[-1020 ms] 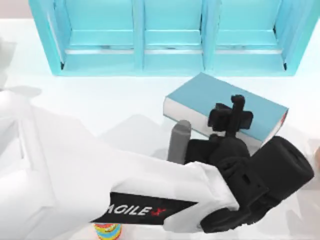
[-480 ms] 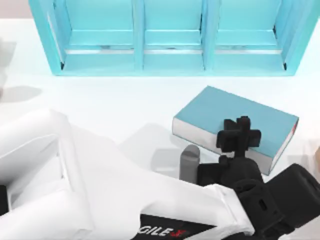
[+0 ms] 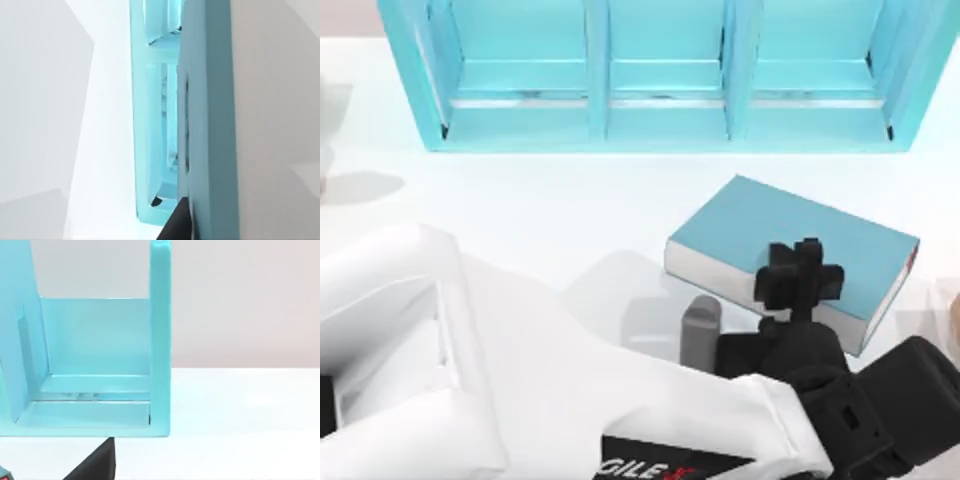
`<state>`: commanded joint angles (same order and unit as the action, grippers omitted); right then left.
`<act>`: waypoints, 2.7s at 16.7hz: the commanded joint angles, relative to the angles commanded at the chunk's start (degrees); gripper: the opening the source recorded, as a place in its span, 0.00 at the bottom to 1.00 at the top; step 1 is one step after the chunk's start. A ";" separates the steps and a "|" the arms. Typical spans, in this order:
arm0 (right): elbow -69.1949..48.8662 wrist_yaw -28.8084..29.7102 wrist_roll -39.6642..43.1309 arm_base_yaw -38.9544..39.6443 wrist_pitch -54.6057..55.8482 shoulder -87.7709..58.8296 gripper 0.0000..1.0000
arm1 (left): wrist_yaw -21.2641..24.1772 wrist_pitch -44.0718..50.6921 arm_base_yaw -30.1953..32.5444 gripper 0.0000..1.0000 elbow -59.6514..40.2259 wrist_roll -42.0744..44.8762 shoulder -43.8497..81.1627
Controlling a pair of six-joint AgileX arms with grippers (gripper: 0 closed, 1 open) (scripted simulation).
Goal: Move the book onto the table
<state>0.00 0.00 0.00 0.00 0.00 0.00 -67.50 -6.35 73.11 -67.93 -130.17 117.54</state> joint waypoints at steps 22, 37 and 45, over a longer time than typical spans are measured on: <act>0.00 0.00 0.00 0.00 0.00 0.00 1.00 | 0.07 -6.05 -0.01 0.90 1.85 0.06 4.14; 0.00 0.00 0.00 0.00 0.00 0.00 1.00 | -0.04 0.16 2.70 1.00 0.03 -6.07 5.25; 0.00 0.00 0.00 0.00 0.00 0.00 1.00 | -2.68 38.32 13.74 1.00 -8.73 -39.78 8.59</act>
<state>0.00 0.00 0.00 0.00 0.00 0.00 -70.18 31.96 86.85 -76.66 -169.95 126.13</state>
